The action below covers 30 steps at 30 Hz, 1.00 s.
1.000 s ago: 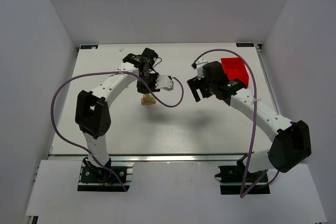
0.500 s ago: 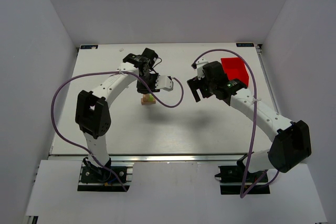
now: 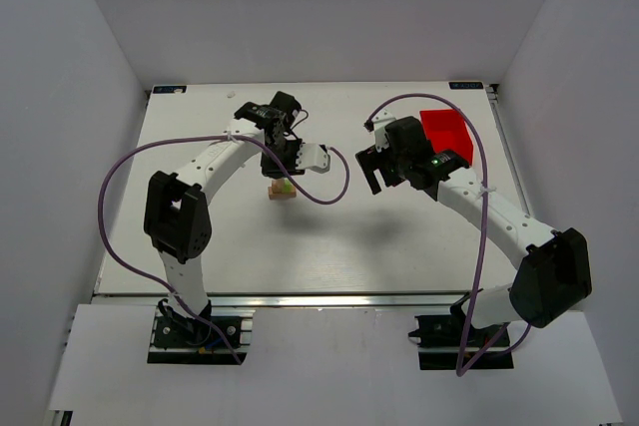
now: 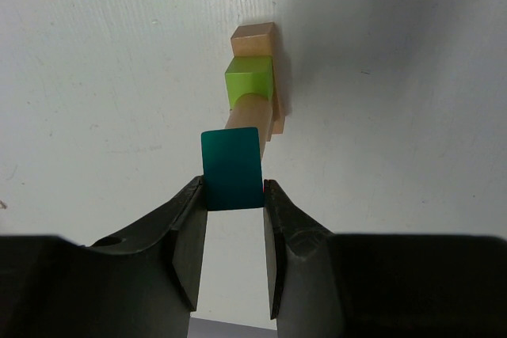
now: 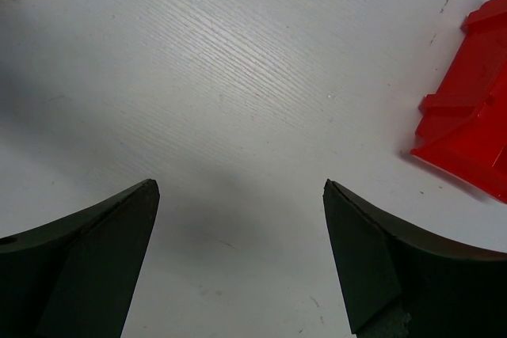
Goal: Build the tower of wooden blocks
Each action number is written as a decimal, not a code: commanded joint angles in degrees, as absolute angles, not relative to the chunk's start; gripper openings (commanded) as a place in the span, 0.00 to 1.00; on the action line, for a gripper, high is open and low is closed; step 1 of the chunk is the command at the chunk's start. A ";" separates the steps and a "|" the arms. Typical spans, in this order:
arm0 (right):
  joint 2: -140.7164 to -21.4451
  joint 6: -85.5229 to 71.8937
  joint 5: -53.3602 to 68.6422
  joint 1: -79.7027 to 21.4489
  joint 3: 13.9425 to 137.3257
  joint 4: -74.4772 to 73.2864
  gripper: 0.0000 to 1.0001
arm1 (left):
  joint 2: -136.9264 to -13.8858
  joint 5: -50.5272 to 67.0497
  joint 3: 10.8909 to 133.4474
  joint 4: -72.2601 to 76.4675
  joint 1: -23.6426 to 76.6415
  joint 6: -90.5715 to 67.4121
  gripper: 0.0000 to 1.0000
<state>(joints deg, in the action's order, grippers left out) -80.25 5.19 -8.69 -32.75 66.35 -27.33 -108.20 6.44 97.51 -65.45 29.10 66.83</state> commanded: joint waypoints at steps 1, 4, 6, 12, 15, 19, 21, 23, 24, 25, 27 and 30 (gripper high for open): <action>-80.51 5.71 -9.32 -32.96 68.91 -27.95 0.89 | -107.14 7.30 97.12 -65.39 29.36 67.41 0.08; -80.42 5.71 -9.40 -32.87 68.91 -27.95 0.89 | -106.96 7.03 96.86 -65.39 29.36 67.41 0.10; -80.51 5.71 -9.14 -32.96 68.91 -27.86 0.89 | -106.96 7.12 96.77 -65.30 29.36 67.41 0.13; -80.33 5.63 -8.88 -32.96 68.56 -27.95 0.89 | -107.05 6.42 96.77 -64.07 29.27 66.80 0.21; -80.25 5.63 -8.79 -32.96 68.55 -27.95 0.89 | -107.05 6.15 96.59 -63.98 29.36 66.71 0.28; -80.07 5.71 -8.96 -32.87 68.38 -27.77 0.89 | -106.79 6.15 97.03 -64.51 29.36 66.71 0.41; -79.98 5.63 -9.14 -32.96 68.38 -27.69 0.89 | -106.79 6.15 97.12 -64.51 29.27 66.62 0.43; -79.98 5.71 -9.14 -32.96 68.29 -27.60 0.89 | -106.61 5.98 97.12 -64.60 29.18 66.62 0.43; -79.98 5.71 -9.05 -32.87 68.29 -27.60 0.89 | -106.52 5.98 97.12 -64.77 29.18 66.62 0.43; -79.98 5.63 -9.05 -32.96 68.29 -27.60 0.89 | -106.44 5.98 97.12 -64.95 29.18 66.53 0.43; -79.89 5.63 -9.14 -32.87 68.20 -27.51 0.89 | -106.26 6.76 97.64 -65.48 29.18 66.62 0.43; -79.63 5.63 -9.14 -32.96 68.03 -27.34 0.89 | -106.08 6.85 98.09 -65.74 29.18 66.53 0.43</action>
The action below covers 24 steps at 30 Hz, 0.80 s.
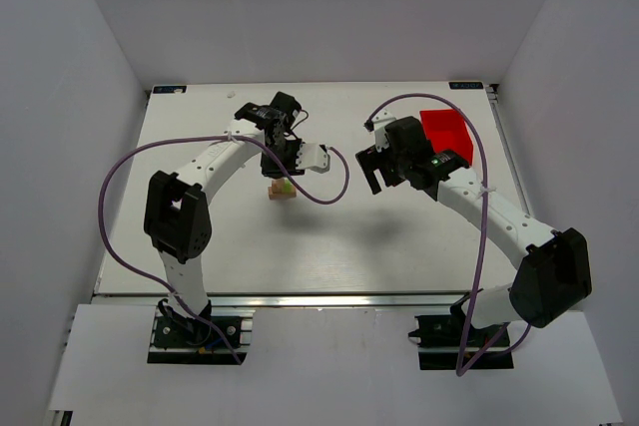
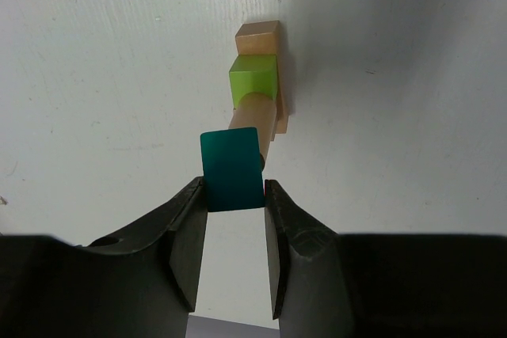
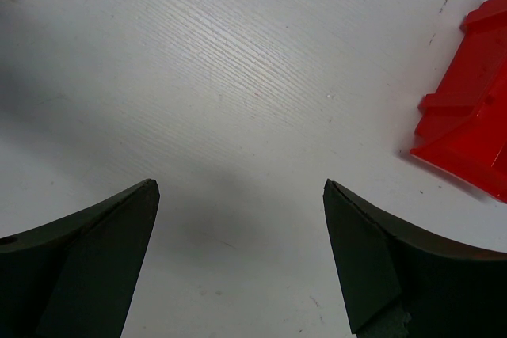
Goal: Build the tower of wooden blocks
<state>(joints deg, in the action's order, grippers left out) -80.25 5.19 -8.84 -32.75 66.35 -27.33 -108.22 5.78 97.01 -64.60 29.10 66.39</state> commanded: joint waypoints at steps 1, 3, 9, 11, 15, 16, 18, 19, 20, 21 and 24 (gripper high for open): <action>-79.63 5.63 -9.14 -32.96 67.94 -27.25 0.89 | -106.00 6.94 98.17 -65.92 29.09 66.45 0.42; -79.63 5.63 -8.88 -32.96 67.94 -27.16 0.90 | -105.91 7.73 98.79 -66.44 29.00 66.53 0.42; -79.45 5.45 -8.61 -32.96 67.76 -26.89 0.89 | -105.91 8.00 99.14 -66.80 29.35 66.71 0.41; -79.37 5.45 -8.61 -32.96 67.68 -26.81 0.89 | -105.91 7.56 98.88 -66.10 29.27 66.45 0.43; -79.37 5.45 -9.05 -32.96 67.76 -26.81 0.89 | -106.08 6.86 98.53 -65.66 29.36 66.18 0.45; -79.45 5.54 -8.97 -32.87 67.76 -26.72 0.89 | -106.08 6.86 98.44 -65.57 29.27 66.09 0.46; -79.45 5.45 -8.79 -32.87 67.76 -26.81 0.89 | -106.08 6.68 98.18 -64.96 29.01 66.09 0.46; -79.45 5.54 -8.70 -32.96 67.68 -26.72 0.89 | -106.17 6.42 97.91 -64.69 29.00 65.83 0.47; -79.45 5.45 -8.88 -32.96 67.76 -26.81 0.89 | -106.26 6.16 97.91 -64.77 29.00 65.74 0.49; -79.37 5.54 -8.96 -32.96 67.76 -26.81 0.89 | -106.26 6.24 98.00 -65.21 29.18 65.74 0.50; -79.28 5.54 -8.96 -32.87 67.59 -26.81 0.89 | -106.08 6.68 98.00 -64.86 29.01 65.92 0.52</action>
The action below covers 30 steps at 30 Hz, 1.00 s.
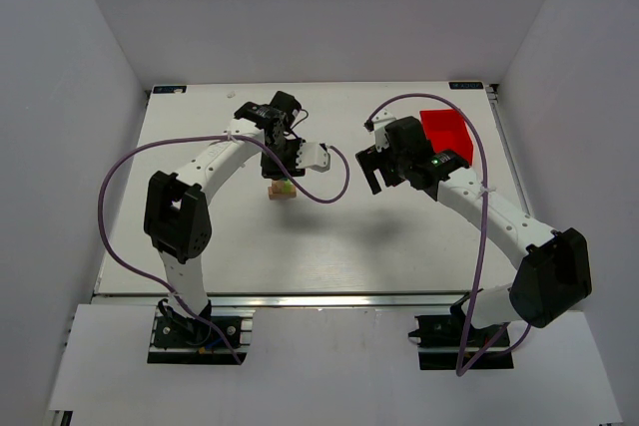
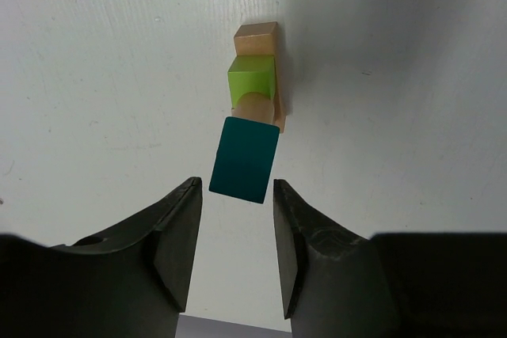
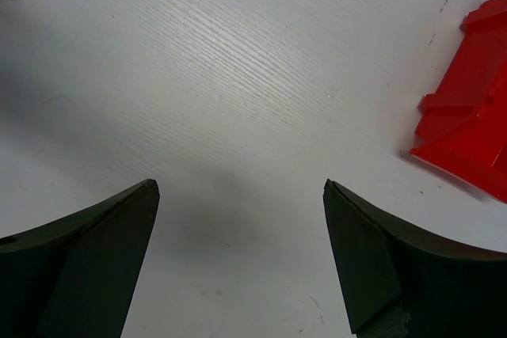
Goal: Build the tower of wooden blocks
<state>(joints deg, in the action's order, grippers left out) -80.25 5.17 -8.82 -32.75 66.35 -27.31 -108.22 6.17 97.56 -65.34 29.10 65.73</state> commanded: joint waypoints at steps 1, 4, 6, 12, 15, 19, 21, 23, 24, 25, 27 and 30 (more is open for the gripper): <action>-79.28 5.54 -8.96 -32.96 67.59 -26.81 0.89 | -106.17 6.59 97.91 -64.52 29.00 65.74 0.52; -79.19 5.36 -8.70 -32.96 67.33 -26.72 0.90 | -106.26 6.24 97.91 -64.25 29.09 65.39 0.56; -79.02 5.19 -8.70 -32.96 67.15 -26.63 0.89 | -106.26 7.11 99.05 -64.60 28.65 65.30 0.59; -78.93 5.36 -8.70 -32.96 67.06 -26.28 0.89 | -105.65 6.94 99.93 -65.39 28.74 64.51 0.69; -78.66 5.45 -8.79 -32.87 66.89 -26.28 0.89 | -105.21 7.21 99.58 -64.87 29.00 63.72 0.78; -78.14 5.45 -8.88 -32.96 66.62 -26.19 0.89 | -105.47 6.24 99.23 -63.55 29.27 62.76 0.96; -77.79 5.36 -8.96 -32.87 66.36 -26.10 0.89 | -105.64 5.54 98.79 -62.93 29.44 62.49 0.98; -77.52 5.36 -8.88 -32.87 66.10 -25.93 0.89 | -105.82 5.36 98.96 -62.06 29.44 61.62 0.98; -77.52 5.45 -8.88 -32.87 66.09 -25.93 0.89 | -105.82 5.45 99.14 -61.96 29.44 61.61 0.98; -77.61 5.45 -8.96 -32.87 66.09 -25.84 0.89 | -105.99 5.54 99.05 -61.88 29.44 61.61 0.98; -77.70 5.45 -9.05 -32.78 66.09 -25.84 0.89 | -106.26 5.19 99.05 -61.26 29.53 61.17 0.98; -77.78 5.45 -9.14 -32.78 66.09 -25.93 0.89 | -106.70 4.05 98.44 -59.59 29.44 60.56 0.98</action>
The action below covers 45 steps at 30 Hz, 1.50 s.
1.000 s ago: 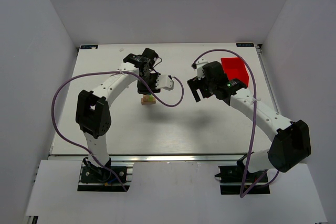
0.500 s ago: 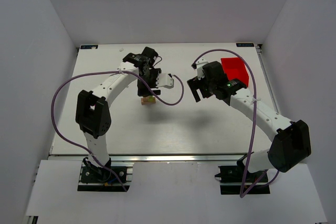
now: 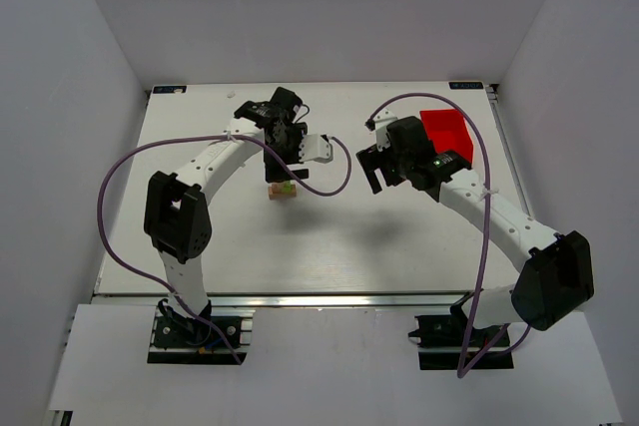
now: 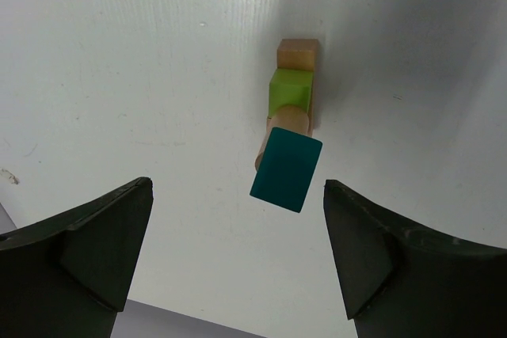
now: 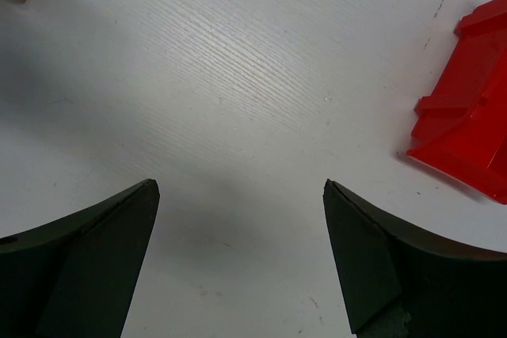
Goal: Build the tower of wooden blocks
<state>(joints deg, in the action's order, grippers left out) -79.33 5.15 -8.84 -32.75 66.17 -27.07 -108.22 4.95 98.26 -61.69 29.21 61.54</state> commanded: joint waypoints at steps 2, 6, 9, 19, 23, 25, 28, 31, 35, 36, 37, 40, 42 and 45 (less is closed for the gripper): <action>-77.87 5.45 -9.32 -32.87 66.09 -25.93 0.89 | -106.96 3.96 98.26 -59.59 29.44 60.47 0.98; -77.87 5.63 -9.32 -32.78 66.01 -25.84 0.89 | -107.05 4.04 98.26 -59.59 29.44 60.56 0.98; -77.96 5.71 -9.58 -32.87 66.18 -25.93 0.89 | -107.14 3.25 97.47 -58.71 29.53 60.38 0.98; -77.96 5.71 -9.67 -32.87 66.09 -26.01 0.89 | -107.58 2.90 97.03 -57.83 29.62 59.94 0.98; -77.96 5.71 -9.67 -32.78 66.09 -26.10 0.89 | -107.49 2.73 97.29 -58.18 29.62 59.85 0.98; -77.96 5.71 -9.49 -32.87 66.09 -26.02 0.89 | -107.40 2.99 97.73 -58.71 29.62 59.77 0.98; -78.05 5.80 -9.32 -32.78 66.09 -25.93 0.89 | -107.14 3.69 98.00 -59.41 29.62 59.68 0.98; -77.87 5.89 -9.05 -32.87 66.09 -25.93 0.89 | -106.79 5.09 99.05 -61.33 29.62 59.77 0.98; -76.91 5.98 -8.09 -32.78 65.39 -25.14 0.89 | -105.56 9.92 104.31 -65.47 29.44 60.03 0.98; -76.64 6.06 -7.74 -32.78 65.30 -24.79 0.89 | -104.77 11.67 105.20 -66.87 29.53 60.03 0.98; -75.94 6.06 -7.56 -32.87 64.78 -24.52 0.89 | -104.42 12.65 106.16 -67.67 29.62 60.03 0.98; -73.93 5.63 -6.94 -32.87 63.55 -23.21 0.89 | -103.01 16.42 110.47 -68.99 29.62 59.24 0.98; -72.78 5.10 -6.77 -32.78 62.14 -21.37 0.89 | -101.96 17.84 113.97 -66.64 29.27 56.61 0.98; -70.41 1.42 -9.56 -32.52 59.42 -18.29 0.90 | -100.81 18.72 116.01 -56.48 28.39 46.96 0.98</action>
<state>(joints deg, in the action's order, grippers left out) -73.23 4.21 -7.70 -32.73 61.19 -23.44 -105.73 14.26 112.51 -64.62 29.12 55.18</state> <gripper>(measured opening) 0.896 0.982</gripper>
